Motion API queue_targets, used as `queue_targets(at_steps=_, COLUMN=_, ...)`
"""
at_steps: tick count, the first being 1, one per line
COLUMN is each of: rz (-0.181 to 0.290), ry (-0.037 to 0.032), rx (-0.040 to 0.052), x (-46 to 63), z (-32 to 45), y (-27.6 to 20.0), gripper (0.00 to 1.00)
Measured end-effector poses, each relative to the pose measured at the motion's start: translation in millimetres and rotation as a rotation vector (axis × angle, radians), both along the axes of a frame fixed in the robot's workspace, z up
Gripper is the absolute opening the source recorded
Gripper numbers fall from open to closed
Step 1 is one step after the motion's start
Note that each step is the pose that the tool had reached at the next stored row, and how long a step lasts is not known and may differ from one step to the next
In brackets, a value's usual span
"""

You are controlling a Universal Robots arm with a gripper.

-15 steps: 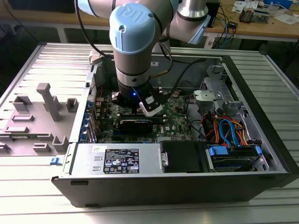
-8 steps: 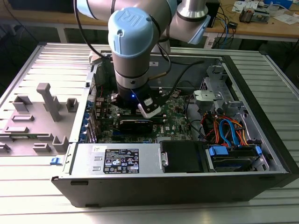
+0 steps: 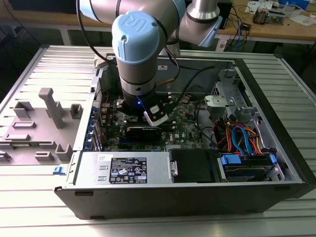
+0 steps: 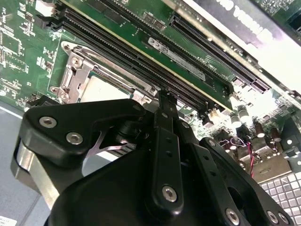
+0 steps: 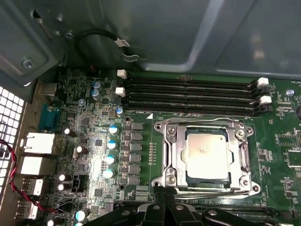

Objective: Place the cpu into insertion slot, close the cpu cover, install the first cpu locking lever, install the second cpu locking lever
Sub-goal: 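Install the second cpu locking lever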

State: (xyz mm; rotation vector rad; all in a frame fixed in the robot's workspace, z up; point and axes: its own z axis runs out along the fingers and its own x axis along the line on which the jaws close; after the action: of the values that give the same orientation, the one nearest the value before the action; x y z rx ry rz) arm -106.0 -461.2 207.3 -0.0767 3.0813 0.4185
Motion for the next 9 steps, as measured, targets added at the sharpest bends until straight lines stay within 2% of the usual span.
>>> queue_targets(at_steps=4, rz=-0.010, ry=-0.0001, rx=0.0018, x=-1.2, z=-1.5, y=0.9, gripper=0.11)
queue_targets(at_steps=6, rz=-0.011, ry=0.0000, rx=0.0016, x=-2.8, z=-2.9, y=4.5, gripper=0.11)
queue_targets(at_steps=9, rz=-0.011, ry=0.0001, rx=0.0015, x=-3.3, z=-3.3, y=5.0, gripper=0.11)
